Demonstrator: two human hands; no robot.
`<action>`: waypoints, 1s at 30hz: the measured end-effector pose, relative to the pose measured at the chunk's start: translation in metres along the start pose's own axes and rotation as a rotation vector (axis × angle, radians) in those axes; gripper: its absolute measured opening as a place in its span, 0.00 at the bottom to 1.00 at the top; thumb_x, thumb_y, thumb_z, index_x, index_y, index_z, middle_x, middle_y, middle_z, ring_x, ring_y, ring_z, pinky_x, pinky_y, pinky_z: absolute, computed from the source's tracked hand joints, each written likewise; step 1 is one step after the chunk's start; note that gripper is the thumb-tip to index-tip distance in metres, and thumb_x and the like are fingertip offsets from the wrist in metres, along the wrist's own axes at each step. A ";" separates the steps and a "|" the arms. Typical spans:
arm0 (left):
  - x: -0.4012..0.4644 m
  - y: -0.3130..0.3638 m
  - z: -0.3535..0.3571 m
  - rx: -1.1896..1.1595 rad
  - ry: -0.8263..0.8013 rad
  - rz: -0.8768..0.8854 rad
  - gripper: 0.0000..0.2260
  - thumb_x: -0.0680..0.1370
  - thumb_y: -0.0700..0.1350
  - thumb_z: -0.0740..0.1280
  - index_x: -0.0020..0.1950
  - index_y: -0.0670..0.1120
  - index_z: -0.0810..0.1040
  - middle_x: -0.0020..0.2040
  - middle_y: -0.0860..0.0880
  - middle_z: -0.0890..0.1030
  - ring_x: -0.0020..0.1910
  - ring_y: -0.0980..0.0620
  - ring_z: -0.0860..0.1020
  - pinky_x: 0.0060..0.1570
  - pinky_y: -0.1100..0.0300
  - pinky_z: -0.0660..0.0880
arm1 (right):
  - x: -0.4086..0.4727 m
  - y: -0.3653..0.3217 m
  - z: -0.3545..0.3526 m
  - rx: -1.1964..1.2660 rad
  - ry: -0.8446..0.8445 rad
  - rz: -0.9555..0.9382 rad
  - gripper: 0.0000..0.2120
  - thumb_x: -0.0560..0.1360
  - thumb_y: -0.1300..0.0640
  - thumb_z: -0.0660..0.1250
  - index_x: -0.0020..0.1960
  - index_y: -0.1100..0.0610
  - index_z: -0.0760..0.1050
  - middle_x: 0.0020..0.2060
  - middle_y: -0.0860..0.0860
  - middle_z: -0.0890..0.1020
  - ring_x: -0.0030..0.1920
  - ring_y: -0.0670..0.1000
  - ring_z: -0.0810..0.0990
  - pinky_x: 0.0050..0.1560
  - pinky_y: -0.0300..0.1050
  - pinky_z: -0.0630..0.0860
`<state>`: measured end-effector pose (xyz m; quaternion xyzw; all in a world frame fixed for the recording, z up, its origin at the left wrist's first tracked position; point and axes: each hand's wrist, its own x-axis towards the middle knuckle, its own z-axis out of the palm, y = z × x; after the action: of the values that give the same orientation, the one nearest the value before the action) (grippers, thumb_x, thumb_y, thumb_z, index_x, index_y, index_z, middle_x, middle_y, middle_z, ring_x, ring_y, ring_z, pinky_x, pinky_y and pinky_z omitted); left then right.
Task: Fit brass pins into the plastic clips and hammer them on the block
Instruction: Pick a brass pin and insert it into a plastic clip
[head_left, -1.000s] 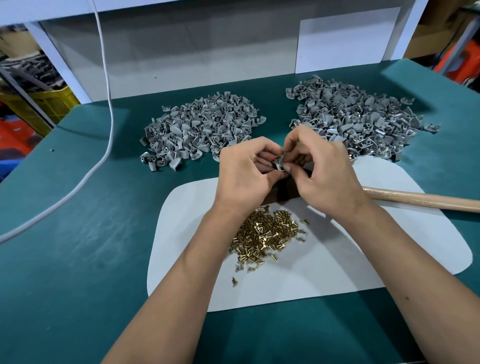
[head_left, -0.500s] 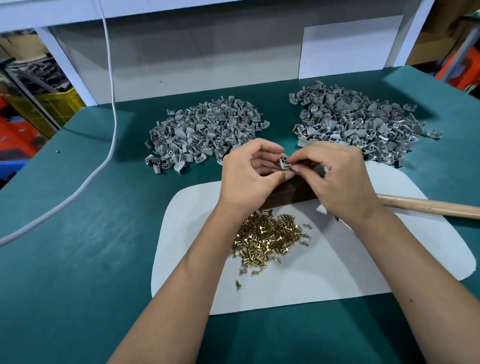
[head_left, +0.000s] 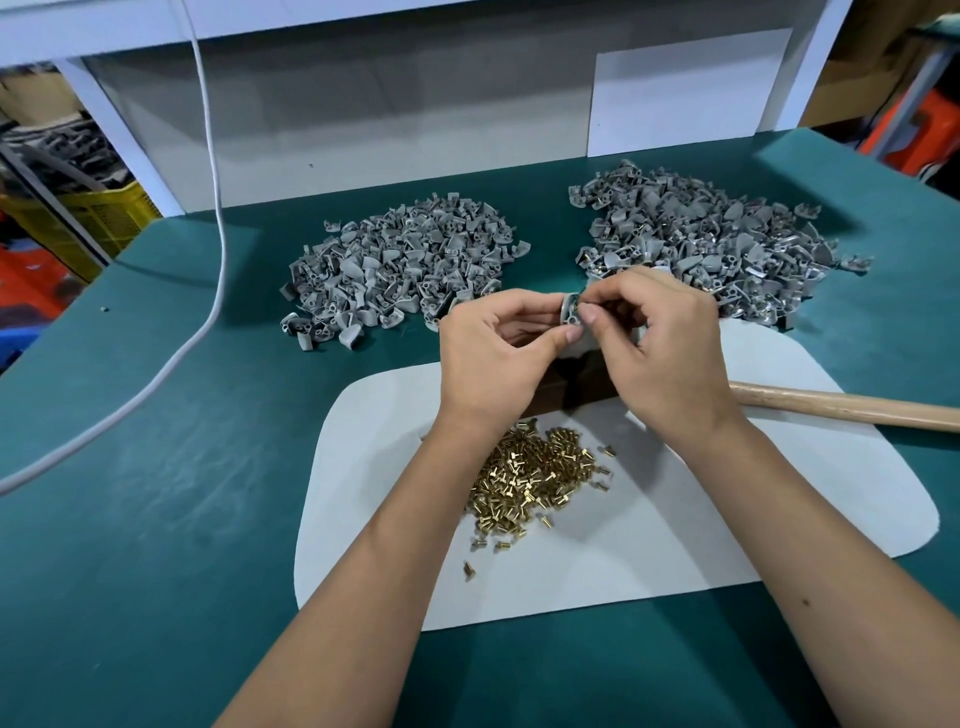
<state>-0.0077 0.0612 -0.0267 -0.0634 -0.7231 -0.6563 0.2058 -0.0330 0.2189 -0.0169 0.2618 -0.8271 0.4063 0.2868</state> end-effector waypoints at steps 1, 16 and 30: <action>0.000 0.000 0.000 -0.008 -0.001 -0.006 0.13 0.70 0.32 0.79 0.49 0.47 0.86 0.45 0.46 0.88 0.45 0.48 0.87 0.51 0.56 0.83 | 0.000 -0.001 0.000 -0.006 0.006 0.003 0.02 0.76 0.64 0.72 0.47 0.60 0.83 0.42 0.51 0.83 0.43 0.48 0.79 0.47 0.35 0.74; -0.002 0.003 0.000 0.024 -0.004 -0.029 0.11 0.69 0.30 0.79 0.45 0.44 0.86 0.41 0.47 0.88 0.40 0.52 0.86 0.46 0.60 0.83 | -0.001 -0.004 0.003 0.027 -0.020 0.080 0.03 0.74 0.65 0.72 0.45 0.60 0.84 0.39 0.50 0.84 0.39 0.47 0.80 0.43 0.37 0.77; 0.002 0.000 -0.005 0.360 0.050 0.101 0.18 0.73 0.38 0.78 0.59 0.50 0.81 0.46 0.54 0.84 0.47 0.59 0.84 0.53 0.61 0.82 | 0.024 0.012 -0.045 -0.171 -0.396 0.192 0.08 0.80 0.52 0.70 0.43 0.51 0.83 0.35 0.43 0.82 0.38 0.41 0.78 0.39 0.36 0.70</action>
<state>-0.0083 0.0558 -0.0256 -0.0456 -0.8194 -0.5066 0.2643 -0.0462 0.2572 0.0162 0.2313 -0.9197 0.3011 0.0999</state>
